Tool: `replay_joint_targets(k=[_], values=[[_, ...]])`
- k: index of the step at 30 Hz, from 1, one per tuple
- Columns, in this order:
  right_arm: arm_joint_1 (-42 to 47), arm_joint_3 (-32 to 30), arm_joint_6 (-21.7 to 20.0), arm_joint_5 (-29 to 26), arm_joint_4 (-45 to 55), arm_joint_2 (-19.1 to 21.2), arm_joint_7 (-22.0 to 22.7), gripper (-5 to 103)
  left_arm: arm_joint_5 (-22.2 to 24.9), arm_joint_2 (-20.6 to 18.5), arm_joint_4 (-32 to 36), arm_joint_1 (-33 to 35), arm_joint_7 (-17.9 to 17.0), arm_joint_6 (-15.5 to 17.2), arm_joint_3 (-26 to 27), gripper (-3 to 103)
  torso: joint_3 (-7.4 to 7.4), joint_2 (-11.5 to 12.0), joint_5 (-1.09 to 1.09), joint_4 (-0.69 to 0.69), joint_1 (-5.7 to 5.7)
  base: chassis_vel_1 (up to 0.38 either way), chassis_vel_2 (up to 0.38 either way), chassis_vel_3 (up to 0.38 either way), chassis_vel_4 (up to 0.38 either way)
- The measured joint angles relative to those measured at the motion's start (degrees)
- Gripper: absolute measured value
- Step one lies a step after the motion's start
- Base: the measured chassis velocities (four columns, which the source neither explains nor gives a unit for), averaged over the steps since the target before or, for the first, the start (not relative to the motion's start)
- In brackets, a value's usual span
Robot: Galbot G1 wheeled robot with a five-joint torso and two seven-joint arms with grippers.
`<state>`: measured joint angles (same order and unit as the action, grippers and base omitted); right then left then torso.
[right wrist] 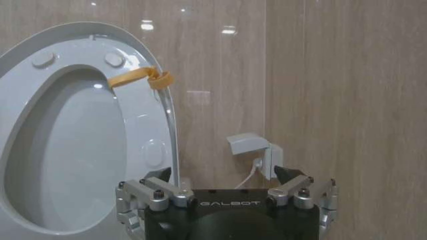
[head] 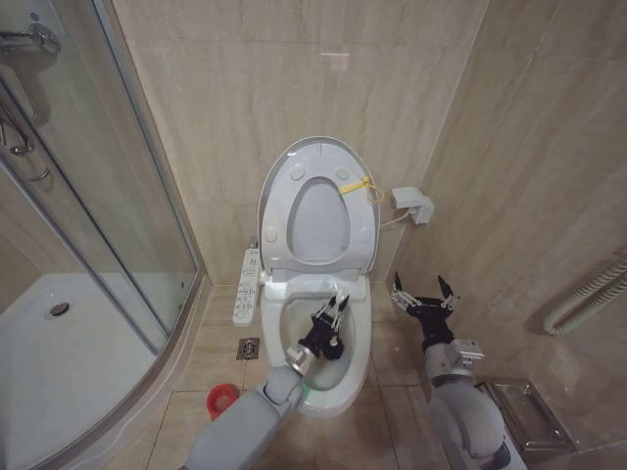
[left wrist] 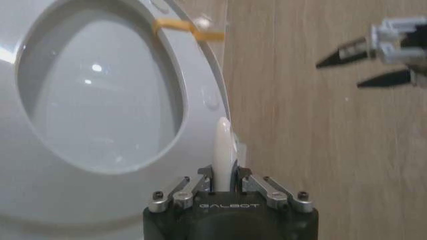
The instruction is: Open the toilet lid, clean the toilet bowl with a toilet brush, close the toilet lid, and flush.
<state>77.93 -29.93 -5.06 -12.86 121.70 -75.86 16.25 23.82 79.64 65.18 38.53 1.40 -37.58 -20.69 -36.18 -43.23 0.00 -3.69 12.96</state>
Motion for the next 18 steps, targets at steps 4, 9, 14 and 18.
replay_joint_targets(k=[4,9,14,18], values=[[0.0,0.0,0.0,0.0,0.0,0.0,0.0,100,0.2,0.9,-1.7,-0.3,0.1,-0.2,0.4,21,0.00,0.0,0.00,0.01,0.00,0.000,0.000,0.000,0.000],[0.0,0.0,0.0,0.0,0.0,0.0,0.0,100,-0.6,1.3,-6.0,-0.5,0.3,-1.5,0.3,21,0.00,0.0,0.00,0.04,0.00,0.000,0.000,0.000,0.000],[0.0,0.0,0.0,0.0,0.0,0.0,0.0,100,0.1,1.2,-2.2,-1.2,0.3,-0.5,0.4,21,0.00,0.0,0.00,0.01,0.00,0.000,0.000,0.000,0.000],[0.0,0.0,0.0,0.0,0.0,0.0,0.0,100,0.8,1.8,-1.2,-1.0,0.3,0.1,-0.1,21,0.00,0.0,0.00,0.02,0.00,0.000,0.000,0.000,0.000]])
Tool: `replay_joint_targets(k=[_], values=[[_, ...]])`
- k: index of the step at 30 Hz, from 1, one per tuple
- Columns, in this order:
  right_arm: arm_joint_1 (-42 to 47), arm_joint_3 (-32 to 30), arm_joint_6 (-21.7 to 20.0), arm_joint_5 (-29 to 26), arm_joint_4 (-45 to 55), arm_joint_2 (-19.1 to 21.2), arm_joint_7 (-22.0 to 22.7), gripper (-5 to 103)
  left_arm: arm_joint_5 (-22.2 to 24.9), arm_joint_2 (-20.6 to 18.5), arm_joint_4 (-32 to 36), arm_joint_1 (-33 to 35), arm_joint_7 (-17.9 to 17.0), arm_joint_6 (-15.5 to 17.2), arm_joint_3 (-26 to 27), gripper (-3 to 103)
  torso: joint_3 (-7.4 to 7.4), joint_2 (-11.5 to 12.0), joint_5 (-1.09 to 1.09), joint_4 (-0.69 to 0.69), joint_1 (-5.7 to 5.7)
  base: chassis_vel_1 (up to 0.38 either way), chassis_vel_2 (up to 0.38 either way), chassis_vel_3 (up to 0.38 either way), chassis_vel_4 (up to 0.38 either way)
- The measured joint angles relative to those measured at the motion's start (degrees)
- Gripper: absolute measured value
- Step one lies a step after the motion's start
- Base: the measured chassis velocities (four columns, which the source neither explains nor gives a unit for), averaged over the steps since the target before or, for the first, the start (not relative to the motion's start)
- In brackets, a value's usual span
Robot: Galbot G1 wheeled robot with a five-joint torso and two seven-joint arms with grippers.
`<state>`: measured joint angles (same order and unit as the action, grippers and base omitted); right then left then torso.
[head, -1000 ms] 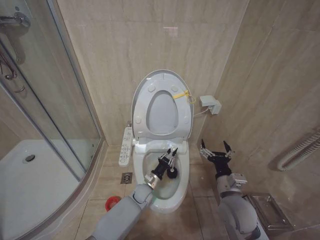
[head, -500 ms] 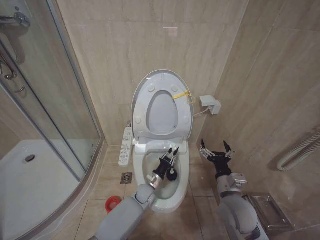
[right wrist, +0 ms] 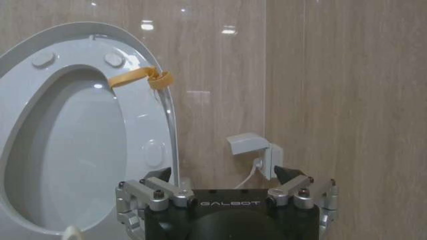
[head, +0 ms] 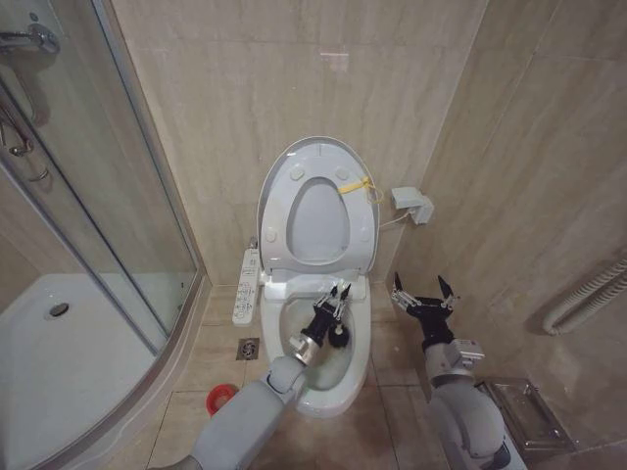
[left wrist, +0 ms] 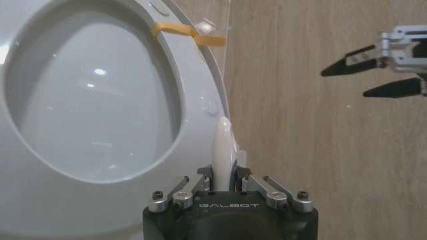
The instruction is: Open the toilet lid, clean the toilet bowl with a toilet brush, close the toilet lid, and flush.
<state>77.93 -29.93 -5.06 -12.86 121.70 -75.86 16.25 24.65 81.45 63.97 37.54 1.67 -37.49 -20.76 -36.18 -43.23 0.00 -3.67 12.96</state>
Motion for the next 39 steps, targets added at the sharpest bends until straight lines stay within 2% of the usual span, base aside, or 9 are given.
replay_joint_targets(k=[7,14,21,32,39], values=[[0.0,0.0,0.0,0.0,0.0,0.0,0.0,100,-0.7,0.9,-3.1,0.8,0.0,-0.3,-0.7,21,0.00,0.0,0.00,0.02,0.00,0.000,0.000,0.000,0.000],[0.0,0.0,0.0,0.0,0.0,0.0,0.0,100,-0.5,1.0,0.4,-0.2,-0.2,1.1,-0.6,21,0.00,0.0,0.00,-0.02,0.00,0.000,0.000,0.000,0.000],[0.0,0.0,0.0,0.0,0.0,0.0,0.0,100,-1.9,2.2,-6.4,-1.2,0.1,-0.4,-0.7,21,0.00,0.0,0.00,0.02,0.00,0.000,0.000,0.000,0.000],[0.0,0.0,0.0,0.0,0.0,0.0,0.0,100,-2.1,3.2,-7.3,-4.4,0.3,-0.4,-0.8,21,0.00,0.0,0.01,-0.02,0.00,0.000,0.000,0.000,0.000],[0.0,0.0,0.0,0.0,0.0,0.0,0.0,100,-3.3,1.6,-5.6,-1.4,0.3,-0.4,-0.6,21,0.00,0.0,0.01,0.01,0.00,0.000,0.000,0.000,0.000]])
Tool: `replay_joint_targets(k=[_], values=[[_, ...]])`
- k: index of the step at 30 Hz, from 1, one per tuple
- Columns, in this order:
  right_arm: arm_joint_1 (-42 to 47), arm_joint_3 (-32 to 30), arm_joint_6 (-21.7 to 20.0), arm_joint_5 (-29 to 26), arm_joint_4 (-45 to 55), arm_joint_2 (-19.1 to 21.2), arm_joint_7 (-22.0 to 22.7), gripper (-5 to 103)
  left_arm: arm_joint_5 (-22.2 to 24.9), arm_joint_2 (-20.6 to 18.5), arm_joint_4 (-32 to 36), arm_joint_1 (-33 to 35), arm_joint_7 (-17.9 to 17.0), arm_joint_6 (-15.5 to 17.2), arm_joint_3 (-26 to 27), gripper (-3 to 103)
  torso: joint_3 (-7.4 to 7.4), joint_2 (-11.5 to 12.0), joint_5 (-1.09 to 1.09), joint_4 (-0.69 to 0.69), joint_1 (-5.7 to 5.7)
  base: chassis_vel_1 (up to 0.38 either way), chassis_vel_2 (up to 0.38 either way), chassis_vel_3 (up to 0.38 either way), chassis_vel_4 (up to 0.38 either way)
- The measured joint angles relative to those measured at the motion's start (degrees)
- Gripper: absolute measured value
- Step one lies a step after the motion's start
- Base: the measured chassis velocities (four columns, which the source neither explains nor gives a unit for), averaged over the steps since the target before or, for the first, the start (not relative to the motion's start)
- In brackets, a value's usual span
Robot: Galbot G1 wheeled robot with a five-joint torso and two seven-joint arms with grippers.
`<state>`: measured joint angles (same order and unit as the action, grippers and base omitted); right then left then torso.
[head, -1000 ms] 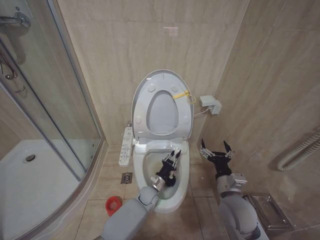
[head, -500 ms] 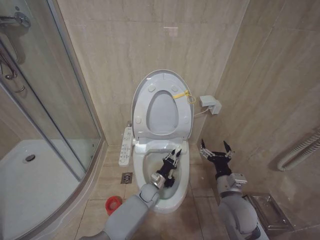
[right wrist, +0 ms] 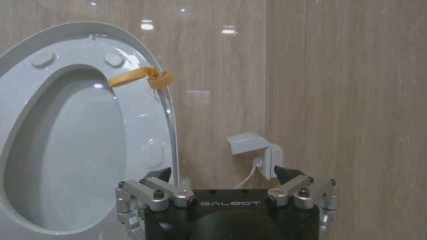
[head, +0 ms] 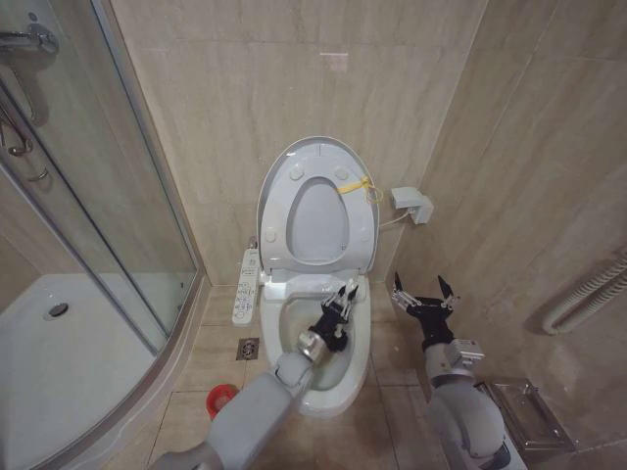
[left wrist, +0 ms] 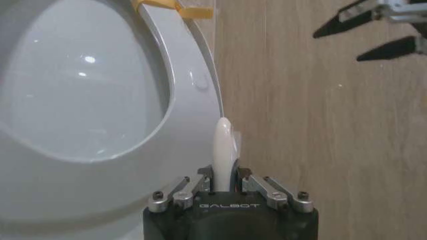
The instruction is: Open the toilet lid, clean the toilet bowl with a toilet brush, close the toilet lid, and flush.
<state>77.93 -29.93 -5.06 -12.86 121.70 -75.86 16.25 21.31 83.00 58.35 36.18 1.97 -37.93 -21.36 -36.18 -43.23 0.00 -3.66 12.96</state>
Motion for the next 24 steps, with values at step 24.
replay_joint_targets(k=[24], values=[[0.0,0.0,0.0,0.0,0.0,0.0,0.0,100,0.8,-15.0,16.3,13.5,0.7,0.8,9.0,21,0.00,0.0,0.00,-0.01,0.00,0.000,0.000,0.000,0.000]])
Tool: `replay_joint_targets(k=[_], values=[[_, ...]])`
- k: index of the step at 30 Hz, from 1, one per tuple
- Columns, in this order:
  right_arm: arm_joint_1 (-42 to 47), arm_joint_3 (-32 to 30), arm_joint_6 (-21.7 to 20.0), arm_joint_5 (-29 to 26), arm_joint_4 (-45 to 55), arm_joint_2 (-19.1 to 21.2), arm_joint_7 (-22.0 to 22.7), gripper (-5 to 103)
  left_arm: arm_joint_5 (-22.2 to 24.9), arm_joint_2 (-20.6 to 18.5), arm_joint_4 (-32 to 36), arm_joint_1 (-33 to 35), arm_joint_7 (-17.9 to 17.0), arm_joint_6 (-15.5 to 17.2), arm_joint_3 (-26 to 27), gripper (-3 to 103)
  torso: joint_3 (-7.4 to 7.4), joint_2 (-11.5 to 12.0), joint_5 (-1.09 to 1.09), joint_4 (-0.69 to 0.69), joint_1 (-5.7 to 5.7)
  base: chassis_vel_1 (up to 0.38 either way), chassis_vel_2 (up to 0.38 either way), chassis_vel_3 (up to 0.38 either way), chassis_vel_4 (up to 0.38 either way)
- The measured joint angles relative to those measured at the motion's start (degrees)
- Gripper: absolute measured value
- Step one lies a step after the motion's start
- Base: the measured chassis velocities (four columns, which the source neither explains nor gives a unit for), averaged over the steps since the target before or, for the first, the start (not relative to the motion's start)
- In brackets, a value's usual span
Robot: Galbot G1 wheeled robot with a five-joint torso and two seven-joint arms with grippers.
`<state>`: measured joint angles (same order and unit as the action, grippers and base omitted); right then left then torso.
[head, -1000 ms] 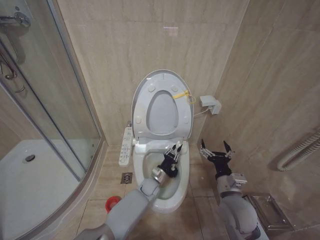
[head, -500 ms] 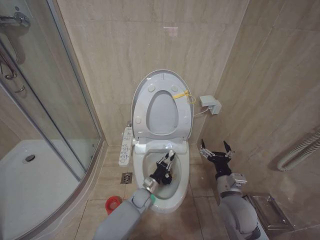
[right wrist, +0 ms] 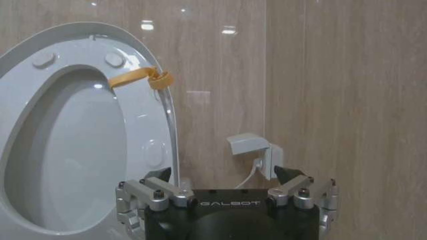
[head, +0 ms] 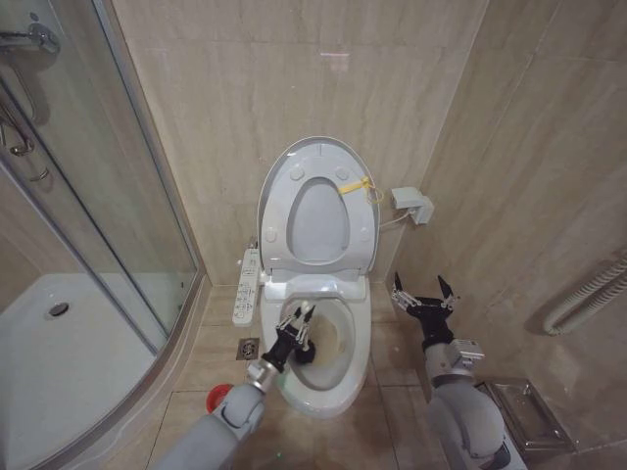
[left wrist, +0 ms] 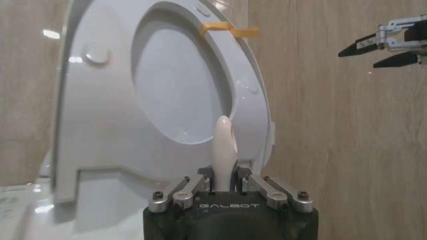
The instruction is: Open the toilet lid, clean the toilet bowl with a toilet brush, close the toilet lid, and flush.
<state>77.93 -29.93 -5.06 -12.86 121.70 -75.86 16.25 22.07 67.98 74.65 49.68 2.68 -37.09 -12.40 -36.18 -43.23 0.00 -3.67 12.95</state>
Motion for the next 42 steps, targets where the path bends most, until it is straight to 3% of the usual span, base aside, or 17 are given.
replay_joint_targets(k=[16,30,42], values=[[0.0,0.0,0.0,0.0,0.0,0.0,0.0,100,-0.7,-3.7,3.9,7.5,1.2,-0.7,4.1,21,0.00,0.0,0.00,0.01,0.00,0.000,0.000,0.000,0.000],[0.0,0.0,0.0,0.0,0.0,0.0,0.0,100,1.5,3.9,2.0,0.7,1.5,-0.9,3.5,21,0.00,0.0,-0.01,0.00,0.00,0.000,0.000,0.000,0.000],[0.0,0.0,0.0,0.0,0.0,0.0,0.0,100,3.4,6.6,-3.4,-5.4,2.0,-2.0,0.3,21,-0.01,0.0,-0.02,0.00,0.00,0.000,0.000,0.000,0.000]])
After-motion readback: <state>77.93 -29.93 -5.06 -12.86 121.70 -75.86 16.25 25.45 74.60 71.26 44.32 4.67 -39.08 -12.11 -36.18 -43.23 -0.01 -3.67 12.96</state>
